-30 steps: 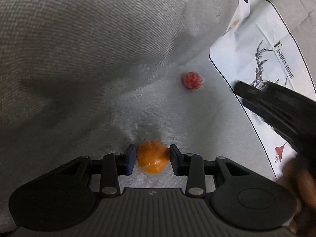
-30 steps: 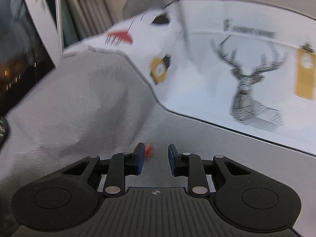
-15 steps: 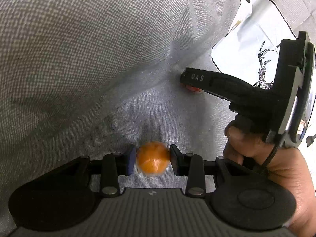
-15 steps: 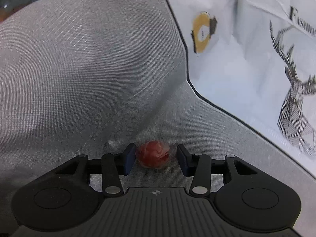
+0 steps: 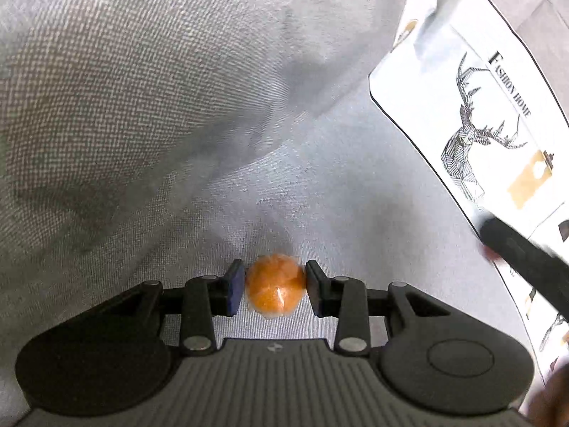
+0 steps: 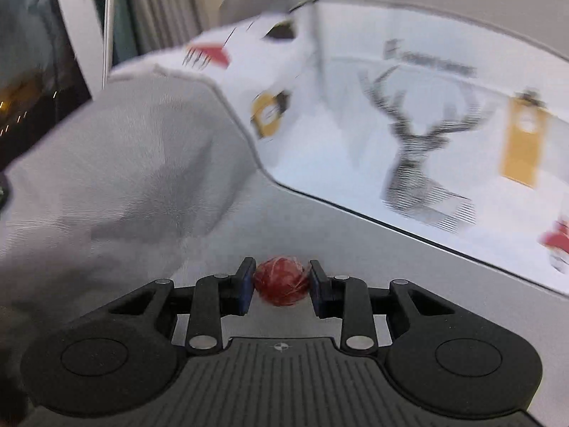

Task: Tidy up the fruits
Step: 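Carry the wrapped mandarin and red fruit over the blue plate with both grippers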

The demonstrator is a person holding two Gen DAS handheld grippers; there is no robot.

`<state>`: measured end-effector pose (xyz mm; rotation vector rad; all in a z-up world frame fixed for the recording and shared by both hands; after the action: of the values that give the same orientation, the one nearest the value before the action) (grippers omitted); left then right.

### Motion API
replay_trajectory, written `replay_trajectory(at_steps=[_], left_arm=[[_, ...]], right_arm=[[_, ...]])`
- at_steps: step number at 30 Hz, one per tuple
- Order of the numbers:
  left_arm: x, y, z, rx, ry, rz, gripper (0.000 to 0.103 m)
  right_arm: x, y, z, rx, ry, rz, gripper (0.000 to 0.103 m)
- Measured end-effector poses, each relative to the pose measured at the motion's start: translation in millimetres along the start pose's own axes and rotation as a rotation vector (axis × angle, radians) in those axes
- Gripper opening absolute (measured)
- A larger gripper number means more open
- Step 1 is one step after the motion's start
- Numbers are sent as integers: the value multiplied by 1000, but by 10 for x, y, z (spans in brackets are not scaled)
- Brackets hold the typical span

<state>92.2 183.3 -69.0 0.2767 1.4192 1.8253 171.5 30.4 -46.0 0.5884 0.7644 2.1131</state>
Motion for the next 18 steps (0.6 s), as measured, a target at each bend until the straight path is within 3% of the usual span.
replay_trajectory(at_steps=[10,15,18], left_arm=[[-283,109,-222,47,-128,-66,41],[-468,349,-420,53,-200,-110,41],[-625,547,-566,50,-233,-177,41]], right_arm=[[-501,1501,-616,-134,-139,-65,33],[-860,1794,-1051,-159,-271,-115,33],[-1055,1884,-1194,-177,-380,-141,33]])
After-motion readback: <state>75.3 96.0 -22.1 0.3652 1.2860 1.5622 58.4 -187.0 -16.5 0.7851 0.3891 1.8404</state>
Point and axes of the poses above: each gripper's, at about its wrist camera, not at the fingertips, and y roughly against the way its jaws point, x to its left, z to its top, the point moved 4 cm from there along -y, roughly the way its jaws point, and after that the axes turned 2 degrees about -x, right-handed, at the moved point
